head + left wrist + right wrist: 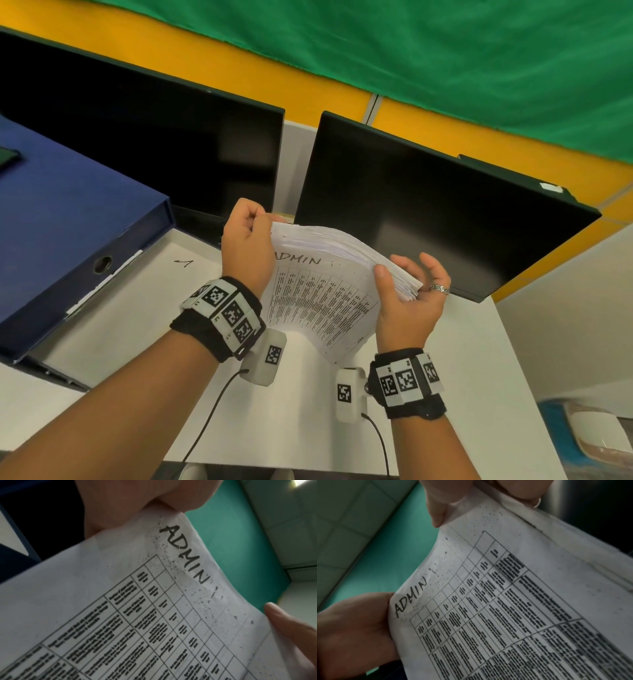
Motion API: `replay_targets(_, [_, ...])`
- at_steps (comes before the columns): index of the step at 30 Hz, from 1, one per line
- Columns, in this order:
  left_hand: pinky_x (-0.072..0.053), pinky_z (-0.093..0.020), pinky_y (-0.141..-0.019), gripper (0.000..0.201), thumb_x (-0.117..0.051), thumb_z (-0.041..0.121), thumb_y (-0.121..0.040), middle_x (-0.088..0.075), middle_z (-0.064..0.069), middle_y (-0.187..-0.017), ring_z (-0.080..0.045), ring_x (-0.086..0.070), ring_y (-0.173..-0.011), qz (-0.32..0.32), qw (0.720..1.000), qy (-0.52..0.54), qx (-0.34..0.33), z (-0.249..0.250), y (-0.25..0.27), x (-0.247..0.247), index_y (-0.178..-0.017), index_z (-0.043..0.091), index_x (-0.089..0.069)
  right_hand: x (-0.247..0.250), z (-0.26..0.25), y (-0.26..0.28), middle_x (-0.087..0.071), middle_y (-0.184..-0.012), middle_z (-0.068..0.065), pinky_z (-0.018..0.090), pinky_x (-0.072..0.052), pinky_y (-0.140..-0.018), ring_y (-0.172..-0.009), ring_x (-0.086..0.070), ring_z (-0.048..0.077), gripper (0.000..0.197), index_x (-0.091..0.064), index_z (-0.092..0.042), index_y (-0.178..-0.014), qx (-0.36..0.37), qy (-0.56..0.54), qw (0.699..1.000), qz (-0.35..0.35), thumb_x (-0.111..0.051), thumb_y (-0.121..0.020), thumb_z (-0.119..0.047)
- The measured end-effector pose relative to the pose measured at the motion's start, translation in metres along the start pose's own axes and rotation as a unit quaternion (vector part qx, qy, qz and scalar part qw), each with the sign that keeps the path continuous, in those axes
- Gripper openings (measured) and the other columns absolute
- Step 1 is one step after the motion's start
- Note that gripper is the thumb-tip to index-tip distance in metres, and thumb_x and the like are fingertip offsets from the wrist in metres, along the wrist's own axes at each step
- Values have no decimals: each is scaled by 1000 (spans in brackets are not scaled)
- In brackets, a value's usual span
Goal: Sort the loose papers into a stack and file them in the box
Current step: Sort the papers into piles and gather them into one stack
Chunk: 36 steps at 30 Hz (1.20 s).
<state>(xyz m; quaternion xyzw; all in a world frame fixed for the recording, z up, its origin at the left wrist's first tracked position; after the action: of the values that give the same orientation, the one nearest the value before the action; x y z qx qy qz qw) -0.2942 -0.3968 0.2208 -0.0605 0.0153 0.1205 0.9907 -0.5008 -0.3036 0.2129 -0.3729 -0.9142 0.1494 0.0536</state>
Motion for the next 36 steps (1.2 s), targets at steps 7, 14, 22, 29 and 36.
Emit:
replay_targets(7, [-57,-49,-76,11,-51,19,-93,-67,-10,-98,-31,-66,-89,-23,999,4,24,2,-1,0,-97,19,-61,2,4,0,-68,-108,7,28,-59,-74,-96,-70,20,56,-49,-27,-120,-14,-21,999,-33,-79,-77,-9])
replay_targets(14, [-57,-29,-74,54,-68,33,-88,-65,0,-108,-14,-67,-92,-144,989,9,7,4,5,6,-132,28,-38,4,11,-2,-67,-97,-12,45,-61,-79,-93,-69,21,35,-60,-45,-103,-42,1,999,-6,-75,-84,-20])
replay_targets(22, [-62,-34,-76,54,-83,17,-74,-66,3,-108,-15,-69,-96,-185,981,-49,-21,-9,6,8,-116,28,-51,1,5,-13,-74,-95,-2,56,-57,-81,-94,-70,28,25,-66,-36,-77,-34,1,998,44,-61,-92,-17])
replay_targets(29, [-58,-26,-69,33,-66,38,-88,-66,3,-102,-11,-68,-90,-176,984,-10,-10,-12,5,3,-115,22,-54,-5,2,-12,-66,-91,-9,54,-58,-78,-91,-67,24,18,-59,-45,-85,-21,10,997,78,-68,-88,-29])
replay_targets(36, [-52,-19,-59,10,-53,18,-97,-61,11,-83,-5,-64,-75,-66,997,7,-39,-7,5,-1,-102,15,-61,-6,1,-6,-69,-104,1,51,-59,-82,-95,-69,23,29,-54,-42,-100,-15,-10,999,47,-66,-92,-16])
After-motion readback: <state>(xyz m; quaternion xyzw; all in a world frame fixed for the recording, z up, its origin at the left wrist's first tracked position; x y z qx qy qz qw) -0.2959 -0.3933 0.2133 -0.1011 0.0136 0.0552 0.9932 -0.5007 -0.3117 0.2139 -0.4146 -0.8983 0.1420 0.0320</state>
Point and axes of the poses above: each hand's wrist, its own y-axis away from the middle knuckle, its own x-axis out of the back of the hand, z = x × y, the point moved 3 cm from there along -y, towards the middle knuckle
